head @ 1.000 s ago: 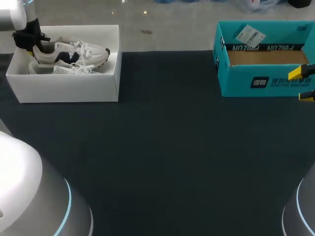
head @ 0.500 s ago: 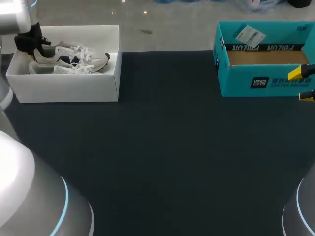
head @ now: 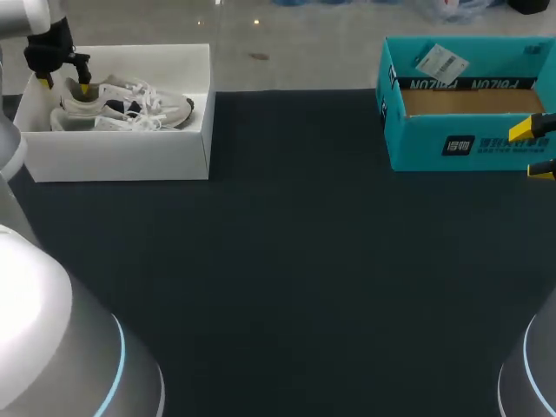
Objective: Take the shoe out of the shoebox, open the shoe tongue, remove and reinsert the insole, then place the shoe into the shoebox
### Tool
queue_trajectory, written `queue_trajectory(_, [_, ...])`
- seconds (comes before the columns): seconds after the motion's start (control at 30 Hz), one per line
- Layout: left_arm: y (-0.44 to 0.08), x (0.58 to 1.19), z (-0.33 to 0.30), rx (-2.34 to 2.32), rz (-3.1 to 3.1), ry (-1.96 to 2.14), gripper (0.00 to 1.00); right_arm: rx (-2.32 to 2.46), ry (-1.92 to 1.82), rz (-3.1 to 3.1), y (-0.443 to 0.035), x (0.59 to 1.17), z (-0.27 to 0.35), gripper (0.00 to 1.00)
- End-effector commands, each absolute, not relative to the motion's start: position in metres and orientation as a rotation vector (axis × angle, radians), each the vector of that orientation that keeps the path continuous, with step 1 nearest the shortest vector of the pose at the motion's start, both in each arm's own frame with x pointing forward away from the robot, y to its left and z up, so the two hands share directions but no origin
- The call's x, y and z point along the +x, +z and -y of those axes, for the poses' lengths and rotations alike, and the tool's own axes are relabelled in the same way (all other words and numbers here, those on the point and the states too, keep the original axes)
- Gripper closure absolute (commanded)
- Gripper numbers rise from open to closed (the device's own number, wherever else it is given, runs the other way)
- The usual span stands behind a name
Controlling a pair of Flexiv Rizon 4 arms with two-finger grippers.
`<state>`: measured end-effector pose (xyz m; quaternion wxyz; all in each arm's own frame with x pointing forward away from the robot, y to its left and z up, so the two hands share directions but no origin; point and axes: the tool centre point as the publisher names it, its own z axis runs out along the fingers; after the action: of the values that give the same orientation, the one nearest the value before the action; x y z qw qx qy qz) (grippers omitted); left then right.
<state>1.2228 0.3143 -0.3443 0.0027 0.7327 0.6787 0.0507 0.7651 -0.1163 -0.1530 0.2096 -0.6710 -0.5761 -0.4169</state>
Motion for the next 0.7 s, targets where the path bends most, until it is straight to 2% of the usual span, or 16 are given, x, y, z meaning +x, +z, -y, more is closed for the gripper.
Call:
queue_trajectory(0.03, [-0.306,1.217,-0.307,2.273,-2.142,0.146,0.0,-1.87,-1.157,1.602,-0.153,0.765,0.115,0.0])
queue_trajectory(0.4, [-0.251,1.201,-0.294,2.23,-2.197,0.116,0.0,-1.87,-1.157,1.602,-0.153,0.765,0.115,0.0])
queue_trajectory(0.7, [-0.251,1.201,-0.294,2.23,-2.197,0.116,0.0,-1.87,-1.157,1.602,-0.153,0.765,0.115,0.0])
